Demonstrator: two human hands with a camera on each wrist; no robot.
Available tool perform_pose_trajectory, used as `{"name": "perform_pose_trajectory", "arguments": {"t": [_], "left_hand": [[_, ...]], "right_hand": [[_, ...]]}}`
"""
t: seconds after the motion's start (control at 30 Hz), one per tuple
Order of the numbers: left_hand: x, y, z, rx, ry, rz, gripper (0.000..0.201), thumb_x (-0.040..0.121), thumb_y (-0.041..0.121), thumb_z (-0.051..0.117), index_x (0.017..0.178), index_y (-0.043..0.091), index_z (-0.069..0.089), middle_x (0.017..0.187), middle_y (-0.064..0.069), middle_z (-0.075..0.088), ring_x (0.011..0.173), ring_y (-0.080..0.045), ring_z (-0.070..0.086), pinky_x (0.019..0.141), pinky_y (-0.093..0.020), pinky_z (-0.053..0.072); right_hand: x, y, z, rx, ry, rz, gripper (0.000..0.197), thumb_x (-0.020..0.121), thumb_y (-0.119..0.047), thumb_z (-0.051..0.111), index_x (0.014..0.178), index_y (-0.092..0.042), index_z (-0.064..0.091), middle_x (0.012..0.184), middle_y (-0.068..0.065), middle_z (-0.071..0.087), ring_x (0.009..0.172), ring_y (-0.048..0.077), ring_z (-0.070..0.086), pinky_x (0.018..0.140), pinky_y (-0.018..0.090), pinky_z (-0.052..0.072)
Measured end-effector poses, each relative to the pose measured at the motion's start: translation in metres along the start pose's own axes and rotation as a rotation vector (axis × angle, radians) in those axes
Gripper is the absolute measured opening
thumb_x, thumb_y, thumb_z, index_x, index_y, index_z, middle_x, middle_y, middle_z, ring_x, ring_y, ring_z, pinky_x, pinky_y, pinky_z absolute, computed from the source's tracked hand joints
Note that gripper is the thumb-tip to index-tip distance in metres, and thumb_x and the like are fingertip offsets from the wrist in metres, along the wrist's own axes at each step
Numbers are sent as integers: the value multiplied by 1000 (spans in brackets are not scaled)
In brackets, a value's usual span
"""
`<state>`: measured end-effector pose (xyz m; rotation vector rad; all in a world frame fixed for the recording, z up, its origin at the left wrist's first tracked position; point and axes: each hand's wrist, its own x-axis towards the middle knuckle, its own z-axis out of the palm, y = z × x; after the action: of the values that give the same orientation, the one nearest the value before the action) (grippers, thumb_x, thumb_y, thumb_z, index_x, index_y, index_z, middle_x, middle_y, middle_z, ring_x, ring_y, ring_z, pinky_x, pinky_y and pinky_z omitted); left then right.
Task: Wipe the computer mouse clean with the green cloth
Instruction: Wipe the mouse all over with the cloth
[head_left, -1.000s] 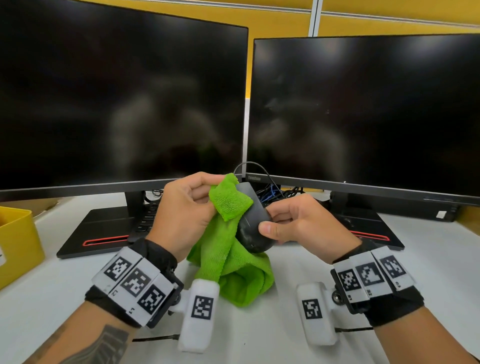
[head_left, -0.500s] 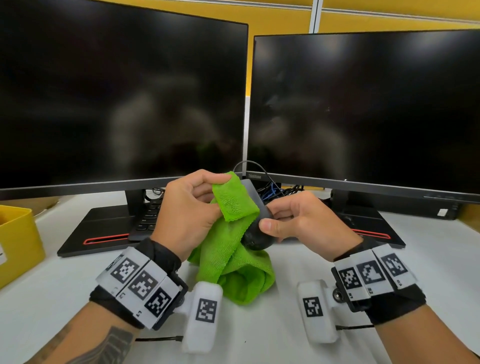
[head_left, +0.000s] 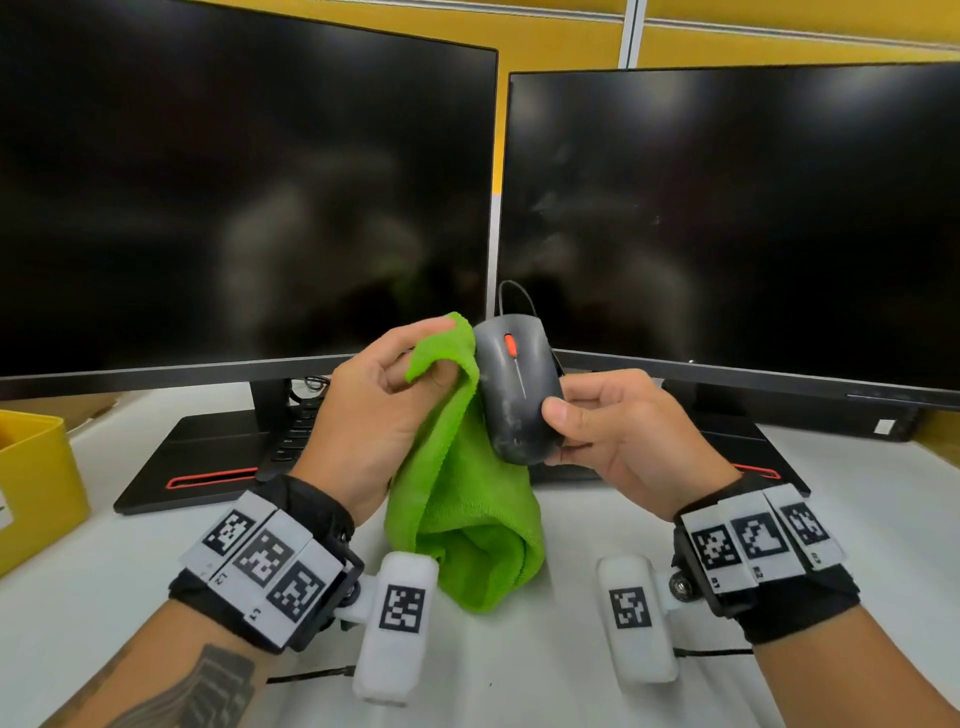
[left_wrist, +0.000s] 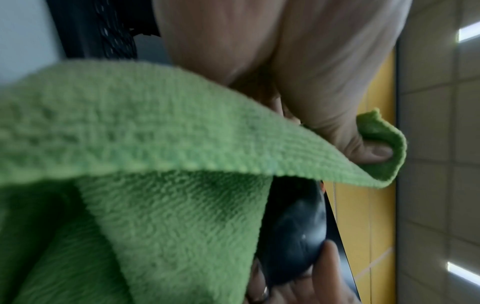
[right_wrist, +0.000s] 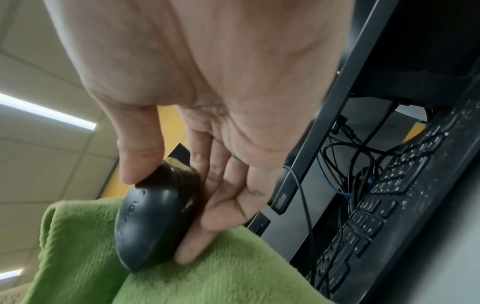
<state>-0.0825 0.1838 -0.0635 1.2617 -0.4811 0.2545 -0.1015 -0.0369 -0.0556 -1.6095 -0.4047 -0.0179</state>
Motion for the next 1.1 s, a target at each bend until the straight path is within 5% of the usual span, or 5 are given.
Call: {"name": "perform_pose_trajectory", "arguments": {"t": [0.2,0.5,0.63,0.93,1.1], "left_hand": [[-6,-8,7,175,-53,40,74,56,30,94,125,18,69,106,-6,82,93,-16,75,88,-38,64],[-5,-1,5,153,21,20,32,91,34,79,112,10,76,110,-26,76,95,-30,71,98,-65,57],[-8,-2,5,204,-96,27,51,76,18,93,123,20,73,114,-12,79,102,-23,74,100,-52,60],[-7,-2,6,163,-15,13,36,75,33,88,100,13,73,89,-10,74,83,-23,70,89,-56,60],[-7,1,9,150,3,2,40,83,40,75,110,9,73,105,-20,78,94,-29,73,98,-61,56]], "right_hand": [[2,4,9,6,-26,-5,33,84,-16,68,107,7,72,110,34,72,95,36,73,81,40,58],[1,3,10,11,-34,-19,38,83,-14,67,112,11,70,111,35,72,98,40,73,80,39,60],[1,2,7,16,3,-29,38,83,-17,69,111,8,72,109,32,73,97,38,73,77,37,58],[2,7,13,-75,3,-37,36,82,-16,70,109,8,73,108,35,72,106,54,67,96,63,54],[2,6,10,-59,16,-21,36,83,-17,70,110,6,74,109,33,72,108,55,65,98,65,52]]}}
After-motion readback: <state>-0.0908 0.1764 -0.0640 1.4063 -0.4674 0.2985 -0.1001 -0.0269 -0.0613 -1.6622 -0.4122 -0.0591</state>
